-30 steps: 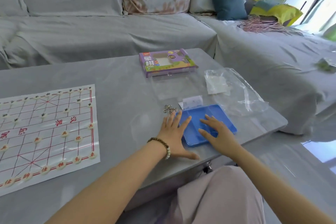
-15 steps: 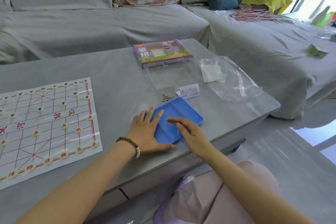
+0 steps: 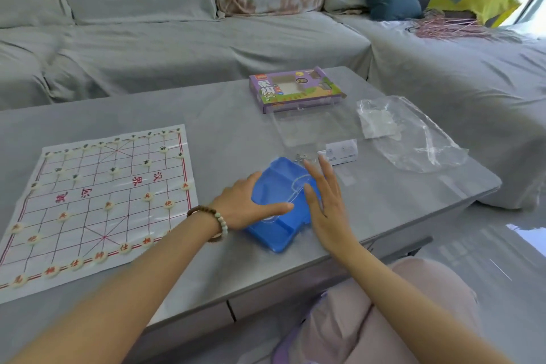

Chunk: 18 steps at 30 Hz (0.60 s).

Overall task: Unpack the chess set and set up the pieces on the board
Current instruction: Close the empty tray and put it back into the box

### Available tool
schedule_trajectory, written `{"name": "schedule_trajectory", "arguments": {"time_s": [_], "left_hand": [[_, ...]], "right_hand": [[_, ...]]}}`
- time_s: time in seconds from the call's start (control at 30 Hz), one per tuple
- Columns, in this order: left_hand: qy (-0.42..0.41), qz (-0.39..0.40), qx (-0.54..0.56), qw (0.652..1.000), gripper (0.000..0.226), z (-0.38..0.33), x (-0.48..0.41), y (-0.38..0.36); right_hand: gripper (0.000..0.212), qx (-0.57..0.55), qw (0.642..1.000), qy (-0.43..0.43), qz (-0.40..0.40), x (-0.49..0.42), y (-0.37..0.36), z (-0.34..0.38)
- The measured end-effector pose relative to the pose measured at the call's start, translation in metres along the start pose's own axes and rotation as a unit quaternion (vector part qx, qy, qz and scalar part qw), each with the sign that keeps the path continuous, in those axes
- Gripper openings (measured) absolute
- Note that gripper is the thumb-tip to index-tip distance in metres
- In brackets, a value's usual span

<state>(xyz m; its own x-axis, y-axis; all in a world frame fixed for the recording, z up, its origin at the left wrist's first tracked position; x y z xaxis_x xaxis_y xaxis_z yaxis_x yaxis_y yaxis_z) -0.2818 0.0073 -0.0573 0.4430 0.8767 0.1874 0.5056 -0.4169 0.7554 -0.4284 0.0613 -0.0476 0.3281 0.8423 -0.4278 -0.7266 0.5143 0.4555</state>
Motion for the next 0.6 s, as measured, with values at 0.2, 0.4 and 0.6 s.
{"name": "schedule_trajectory", "arguments": {"time_s": [0.2, 0.4, 0.6], "left_hand": [[0.085, 0.152, 0.233, 0.957, 0.074, -0.030, -0.002, -0.015], [0.163, 0.137, 0.449, 0.868, 0.058, -0.007, -0.026, 0.009], [0.141, 0.006, 0.352, 0.925, 0.086, 0.018, -0.063, 0.040]], "right_hand": [[0.043, -0.081, 0.996, -0.024, 0.010, -0.037, 0.025, 0.011], [0.045, -0.004, 0.976, -0.207, -0.072, -0.087, 0.075, -0.066], [0.063, -0.010, 0.913, -0.407, -0.040, -0.089, 0.072, -0.135]]}}
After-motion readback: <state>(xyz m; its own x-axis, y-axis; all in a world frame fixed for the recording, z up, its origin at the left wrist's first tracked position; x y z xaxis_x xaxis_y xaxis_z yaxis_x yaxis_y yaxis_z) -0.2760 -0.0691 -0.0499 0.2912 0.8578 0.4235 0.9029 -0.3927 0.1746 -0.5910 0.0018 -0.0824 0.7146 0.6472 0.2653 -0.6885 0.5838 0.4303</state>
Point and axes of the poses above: each hand's wrist, its own x-axis away from the middle knuckle, its own y-axis out of the back of the hand, z = x × y, the point moved 10 cm from there along -x, towards the middle knuckle, and after that the axes turned 8 degrees about -z, right-handed, at the moved point
